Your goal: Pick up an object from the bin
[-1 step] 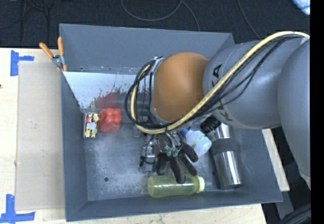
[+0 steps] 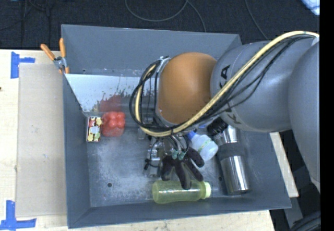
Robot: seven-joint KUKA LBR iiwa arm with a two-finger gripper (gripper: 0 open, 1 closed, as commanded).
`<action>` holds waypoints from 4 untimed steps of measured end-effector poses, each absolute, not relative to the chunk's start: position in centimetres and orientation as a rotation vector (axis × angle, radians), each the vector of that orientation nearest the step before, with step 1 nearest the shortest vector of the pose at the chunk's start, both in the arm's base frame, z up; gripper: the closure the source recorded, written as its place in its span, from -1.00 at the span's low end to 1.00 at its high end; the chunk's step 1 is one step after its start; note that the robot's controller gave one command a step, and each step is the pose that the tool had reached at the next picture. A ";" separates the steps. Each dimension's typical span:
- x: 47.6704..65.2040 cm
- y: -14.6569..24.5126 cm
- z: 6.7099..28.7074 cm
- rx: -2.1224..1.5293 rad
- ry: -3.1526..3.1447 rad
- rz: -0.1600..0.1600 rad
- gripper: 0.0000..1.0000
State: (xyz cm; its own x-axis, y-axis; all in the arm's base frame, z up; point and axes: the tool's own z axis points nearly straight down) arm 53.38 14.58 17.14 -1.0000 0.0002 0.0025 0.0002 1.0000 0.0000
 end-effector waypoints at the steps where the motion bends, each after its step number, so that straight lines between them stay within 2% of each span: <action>1: 53.2 13.1 15.4 0.096 -3.144 -0.006 -1.00; 2: 51.9 9.6 10.0 0.186 -3.136 0.002 -1.00; 3: 53.4 8.8 8.3 0.431 -3.137 -0.005 -1.00; 4: 53.2 6.6 8.3 0.474 -3.127 0.001 -1.00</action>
Offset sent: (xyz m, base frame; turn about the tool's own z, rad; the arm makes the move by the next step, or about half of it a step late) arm -0.0207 -0.0534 -0.0852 -0.1268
